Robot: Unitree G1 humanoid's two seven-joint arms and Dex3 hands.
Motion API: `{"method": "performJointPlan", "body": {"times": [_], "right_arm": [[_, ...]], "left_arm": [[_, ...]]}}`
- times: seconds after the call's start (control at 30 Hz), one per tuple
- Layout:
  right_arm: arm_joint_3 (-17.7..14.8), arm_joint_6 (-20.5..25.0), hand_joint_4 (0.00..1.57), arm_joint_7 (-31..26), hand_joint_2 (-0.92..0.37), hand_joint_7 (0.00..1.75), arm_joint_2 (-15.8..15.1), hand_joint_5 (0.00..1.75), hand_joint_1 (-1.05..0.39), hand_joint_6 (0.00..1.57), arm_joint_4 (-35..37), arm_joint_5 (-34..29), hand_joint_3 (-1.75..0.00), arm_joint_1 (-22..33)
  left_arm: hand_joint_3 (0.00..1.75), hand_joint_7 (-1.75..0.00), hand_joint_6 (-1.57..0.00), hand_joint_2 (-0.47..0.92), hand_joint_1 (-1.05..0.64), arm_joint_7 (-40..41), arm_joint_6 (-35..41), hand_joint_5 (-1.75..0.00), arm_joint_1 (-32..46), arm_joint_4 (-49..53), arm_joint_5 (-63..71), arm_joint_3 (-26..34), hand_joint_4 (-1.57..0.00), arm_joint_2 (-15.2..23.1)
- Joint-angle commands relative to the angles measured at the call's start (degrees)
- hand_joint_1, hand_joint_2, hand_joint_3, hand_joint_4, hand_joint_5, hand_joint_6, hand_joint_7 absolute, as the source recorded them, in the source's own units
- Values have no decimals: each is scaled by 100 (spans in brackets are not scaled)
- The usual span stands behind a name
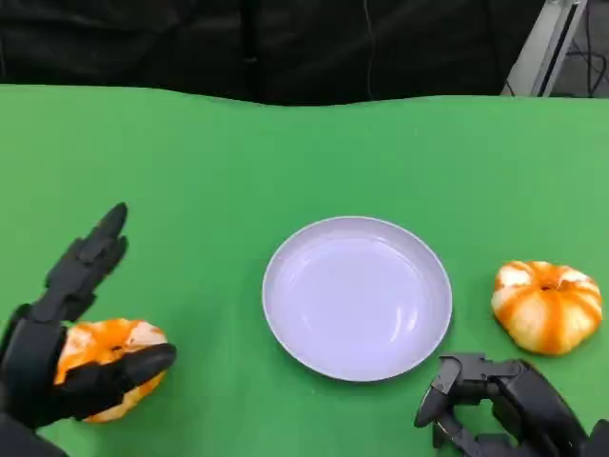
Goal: Grasp the bread from the table and place it into the plate.
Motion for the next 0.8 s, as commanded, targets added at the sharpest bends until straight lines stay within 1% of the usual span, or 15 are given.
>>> {"method": "performJointPlan", "body": {"times": [0.03,0.13,0.27,0.3,0.33,0.37,0.47,0.57,0.8], "right_arm": [[-27,61,82,-3,-62,119,-66,148,-13,84,-100,71,-96,68],[-31,69,82,21,-62,118,-67,148,-12,84,-116,99,-95,74],[-33,81,82,25,-62,118,-66,148,-12,84,-131,99,-95,80],[-36,60,82,12,-62,118,-73,148,-12,84,-120,81,-95,77],[-39,44,82,2,-62,119,-78,148,-13,85,-112,67,-95,75],[-40,33,82,-5,-62,119,-82,148,-13,85,-107,57,-95,74],[-41,46,82,6,-62,119,-75,148,-13,85,-130,77,-95,85],[-38,71,82,-4,-61,120,-74,148,-14,85,-154,69,-96,94],[-28,114,82,-62,-61,119,-77,148,-13,84,-240,9,-97,118]], "left_arm": [[18,-2,-19,92,-94,150,336,-4,83,-128,372,40,-30,329],[17,-2,-21,92,-94,135,509,-4,112,-200,527,-11,-31,449],[16,-2,-21,92,-94,166,569,-4,126,-242,527,-44,-32,476],[16,-2,-21,92,-94,388,722,-3,116,-190,1178,-146,-32,633],[20,-3,-27,92,-98,567,842,-5,108,-152,1679,-226,-37,750],[22,-4,-29,92,-100,707,932,-5,103,-128,2030,-289,-38,831],[25,-4,-33,92,-103,912,1202,-4,58,-34,2554,-484,-42,967],[26,-3,-34,92,-104,1051,1306,-4,12,86,2683,-606,-43,1020],[27,-2,-35,92,-104,1276,1485,-1,-194,553,2802,-873,-39,1131]]}}
